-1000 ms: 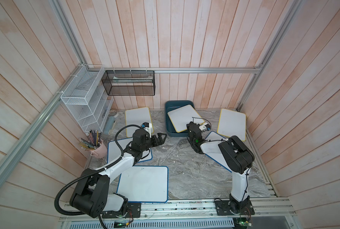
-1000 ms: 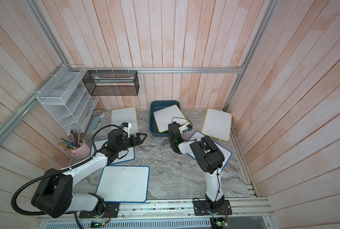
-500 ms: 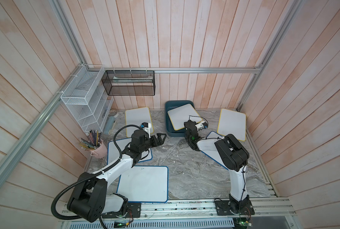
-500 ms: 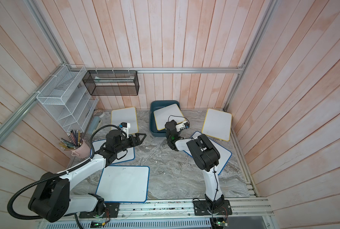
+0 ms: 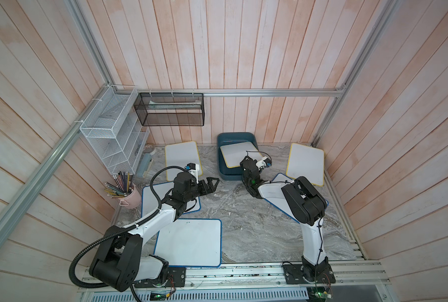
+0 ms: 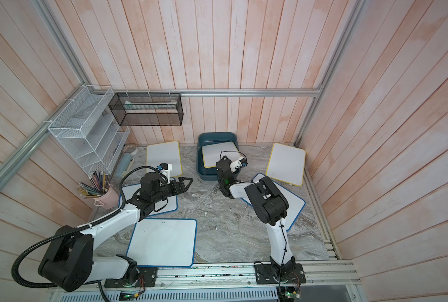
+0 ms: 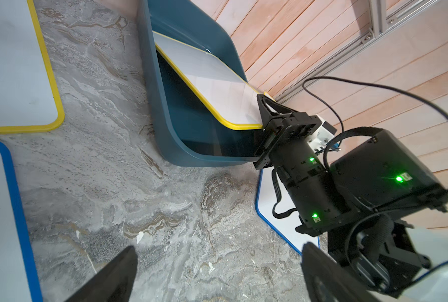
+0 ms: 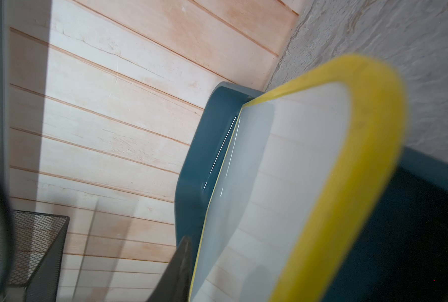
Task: Put the whiteboard into the storage box
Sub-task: Place the whiteboard in the storage box.
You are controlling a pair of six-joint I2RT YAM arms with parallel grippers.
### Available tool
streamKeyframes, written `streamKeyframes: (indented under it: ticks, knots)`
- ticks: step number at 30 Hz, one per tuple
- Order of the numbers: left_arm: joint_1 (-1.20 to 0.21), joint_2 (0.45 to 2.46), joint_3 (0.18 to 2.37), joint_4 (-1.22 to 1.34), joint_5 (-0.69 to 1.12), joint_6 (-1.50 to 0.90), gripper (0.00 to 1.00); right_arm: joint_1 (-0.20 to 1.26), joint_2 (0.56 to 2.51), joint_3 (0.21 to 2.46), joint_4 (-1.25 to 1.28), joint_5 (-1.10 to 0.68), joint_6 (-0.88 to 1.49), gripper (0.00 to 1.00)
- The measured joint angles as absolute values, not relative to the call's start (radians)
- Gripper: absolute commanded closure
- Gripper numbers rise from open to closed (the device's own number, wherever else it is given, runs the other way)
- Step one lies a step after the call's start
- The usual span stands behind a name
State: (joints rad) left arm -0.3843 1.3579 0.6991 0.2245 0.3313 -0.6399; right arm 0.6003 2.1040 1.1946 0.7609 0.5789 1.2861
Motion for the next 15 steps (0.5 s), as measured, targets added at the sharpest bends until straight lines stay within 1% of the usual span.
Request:
streamKeyframes:
  ticks: [15]
  knots:
    - [-0.384,1.368,0.699,0.223,0.331,-0.639,0.01,0.599,2.104,1.219,0.725,0.439,1.197,0.60]
